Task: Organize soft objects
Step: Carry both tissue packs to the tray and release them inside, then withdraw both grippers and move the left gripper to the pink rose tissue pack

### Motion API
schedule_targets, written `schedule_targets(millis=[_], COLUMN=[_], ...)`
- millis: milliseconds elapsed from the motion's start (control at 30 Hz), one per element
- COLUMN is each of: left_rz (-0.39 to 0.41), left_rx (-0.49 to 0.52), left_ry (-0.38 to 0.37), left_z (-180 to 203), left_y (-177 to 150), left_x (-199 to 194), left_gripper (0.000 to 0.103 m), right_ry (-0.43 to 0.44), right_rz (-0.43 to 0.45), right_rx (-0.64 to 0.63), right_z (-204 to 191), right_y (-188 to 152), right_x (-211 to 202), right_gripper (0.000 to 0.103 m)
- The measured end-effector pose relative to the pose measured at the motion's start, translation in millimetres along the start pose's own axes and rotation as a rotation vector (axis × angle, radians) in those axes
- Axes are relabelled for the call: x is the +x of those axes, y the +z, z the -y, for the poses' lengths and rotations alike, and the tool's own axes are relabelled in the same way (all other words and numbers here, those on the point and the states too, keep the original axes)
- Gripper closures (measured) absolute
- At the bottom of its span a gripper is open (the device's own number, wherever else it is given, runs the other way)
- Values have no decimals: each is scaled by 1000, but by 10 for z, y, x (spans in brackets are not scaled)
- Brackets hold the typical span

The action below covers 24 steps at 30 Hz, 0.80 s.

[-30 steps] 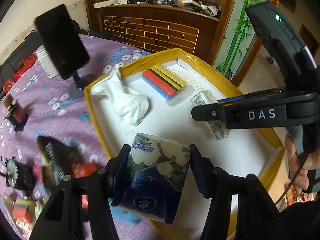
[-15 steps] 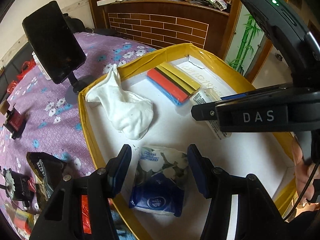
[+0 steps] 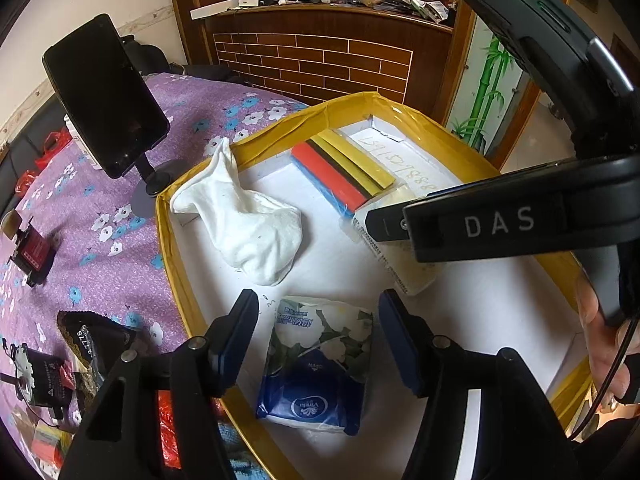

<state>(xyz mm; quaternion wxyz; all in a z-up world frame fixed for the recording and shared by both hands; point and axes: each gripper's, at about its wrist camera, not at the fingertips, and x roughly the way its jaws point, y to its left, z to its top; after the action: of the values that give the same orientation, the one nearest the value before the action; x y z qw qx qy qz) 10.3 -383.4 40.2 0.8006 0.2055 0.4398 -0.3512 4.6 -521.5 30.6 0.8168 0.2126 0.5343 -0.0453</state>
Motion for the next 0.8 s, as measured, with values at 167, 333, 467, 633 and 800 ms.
schedule_targets(millis=[167,333,467,633,800], left_rz=[15,27,49,74,89], left_rx=[5,18,30,38,44], left_ry=[1,5,15,22,25], left_z=[29,72,120,150,171], left_y=[2,-10,-28,-37,-64], left_x=[-62,-139,-240,-369,-471], left_gripper=[34,31,27,26,25], right_ry=[1,-4,-6,-4,1], right_rz=[17,39,58,83,99], right_rx=[3,15,27,41,51], right_z=[-6,9,20,20,9], right_y=[-21,-71,-120,-206,-284], right_x=[-85,-204,-317,-472,-577], right_gripper=[43,43,42,39,39])
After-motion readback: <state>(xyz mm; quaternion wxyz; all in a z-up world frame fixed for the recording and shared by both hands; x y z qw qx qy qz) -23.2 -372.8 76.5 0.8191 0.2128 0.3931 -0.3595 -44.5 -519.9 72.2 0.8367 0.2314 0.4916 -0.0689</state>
